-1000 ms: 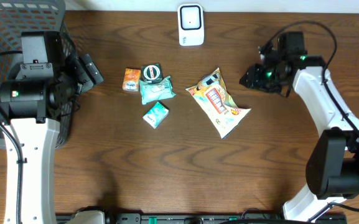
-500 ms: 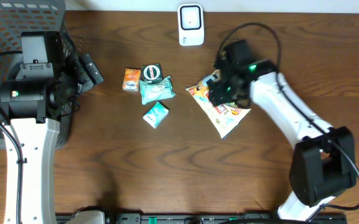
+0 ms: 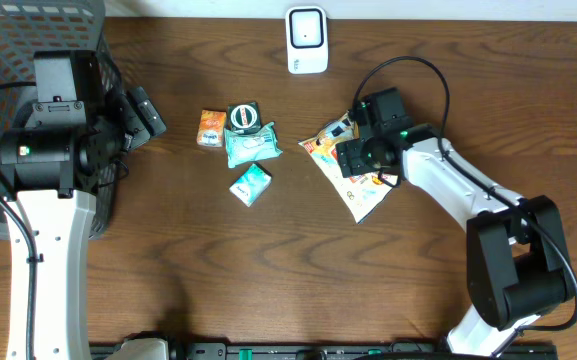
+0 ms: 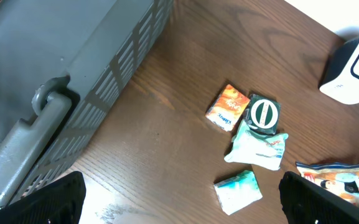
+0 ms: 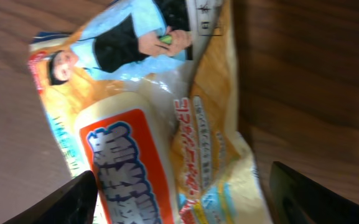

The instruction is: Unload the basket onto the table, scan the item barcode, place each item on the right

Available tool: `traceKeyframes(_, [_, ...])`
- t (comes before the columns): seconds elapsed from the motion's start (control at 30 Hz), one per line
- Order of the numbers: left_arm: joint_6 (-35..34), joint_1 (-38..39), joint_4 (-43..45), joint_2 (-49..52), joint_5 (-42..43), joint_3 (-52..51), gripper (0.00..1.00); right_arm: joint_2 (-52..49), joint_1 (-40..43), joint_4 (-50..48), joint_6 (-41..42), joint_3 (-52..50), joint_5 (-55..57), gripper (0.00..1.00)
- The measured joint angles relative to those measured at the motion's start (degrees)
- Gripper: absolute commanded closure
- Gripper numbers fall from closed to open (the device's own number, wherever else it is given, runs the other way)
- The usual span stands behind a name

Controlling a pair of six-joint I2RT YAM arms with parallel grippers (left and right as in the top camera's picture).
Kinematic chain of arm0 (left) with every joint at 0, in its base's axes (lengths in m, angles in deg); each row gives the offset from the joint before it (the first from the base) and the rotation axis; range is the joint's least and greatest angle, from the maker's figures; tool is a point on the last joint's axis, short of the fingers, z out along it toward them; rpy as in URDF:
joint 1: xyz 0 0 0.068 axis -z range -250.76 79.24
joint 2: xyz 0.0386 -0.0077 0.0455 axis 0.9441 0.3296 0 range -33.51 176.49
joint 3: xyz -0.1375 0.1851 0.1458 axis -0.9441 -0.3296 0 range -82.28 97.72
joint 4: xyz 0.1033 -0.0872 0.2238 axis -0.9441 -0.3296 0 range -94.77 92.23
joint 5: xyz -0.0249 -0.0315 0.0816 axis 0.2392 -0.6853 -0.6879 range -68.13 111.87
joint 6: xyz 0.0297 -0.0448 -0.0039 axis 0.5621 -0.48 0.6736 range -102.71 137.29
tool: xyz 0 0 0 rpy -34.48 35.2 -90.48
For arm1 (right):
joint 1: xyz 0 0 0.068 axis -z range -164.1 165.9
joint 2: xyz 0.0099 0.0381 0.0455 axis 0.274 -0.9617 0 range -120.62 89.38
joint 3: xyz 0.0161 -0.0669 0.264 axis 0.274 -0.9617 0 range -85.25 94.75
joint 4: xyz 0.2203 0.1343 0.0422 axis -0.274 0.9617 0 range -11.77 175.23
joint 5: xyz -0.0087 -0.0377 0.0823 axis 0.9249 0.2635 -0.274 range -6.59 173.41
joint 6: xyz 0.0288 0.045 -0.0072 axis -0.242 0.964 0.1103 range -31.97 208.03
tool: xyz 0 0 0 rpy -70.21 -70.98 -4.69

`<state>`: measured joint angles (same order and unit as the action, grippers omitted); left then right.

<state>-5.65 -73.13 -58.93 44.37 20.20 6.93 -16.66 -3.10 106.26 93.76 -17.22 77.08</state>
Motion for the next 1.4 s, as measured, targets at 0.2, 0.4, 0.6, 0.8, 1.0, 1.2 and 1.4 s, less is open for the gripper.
traceKeyframes(0.2, [0.0,0.0,0.0,0.0,0.0,0.0,0.02,-4.3,0.5,-0.9,-1.0,0.0,-7.5,0.29])
traceKeyframes(0.4, [0.0,0.0,0.0,0.0,0.0,0.0,0.02,-5.6,0.8,-1.3,-1.0,0.2,-10.0,0.66])
traceKeyframes(0.6, [0.0,0.0,0.0,0.0,0.0,0.0,0.02,-5.4,1.7,-0.5,1.1,2.7,-11.3,0.96])
traceKeyframes(0.8, [0.0,0.0,0.0,0.0,0.0,0.0,0.02,-5.0,2.1,-4.6,5.8,8.0,-10.7,0.99])
traceKeyframes(1.0, [0.0,0.0,0.0,0.0,0.0,0.0,0.02,-3.4,2.1,-20.0,12.7,11.3,-10.7,0.99])
traceKeyframes(1.2, [0.0,0.0,0.0,0.0,0.0,0.0,0.02,-3.2,1.8,-39.4,19.8,11.6,-7.3,0.99])
traceKeyframes(1.4, [0.0,0.0,0.0,0.0,0.0,0.0,0.02,-3.8,0.4,-48.9,23.1,11.9,-0.5,0.99])
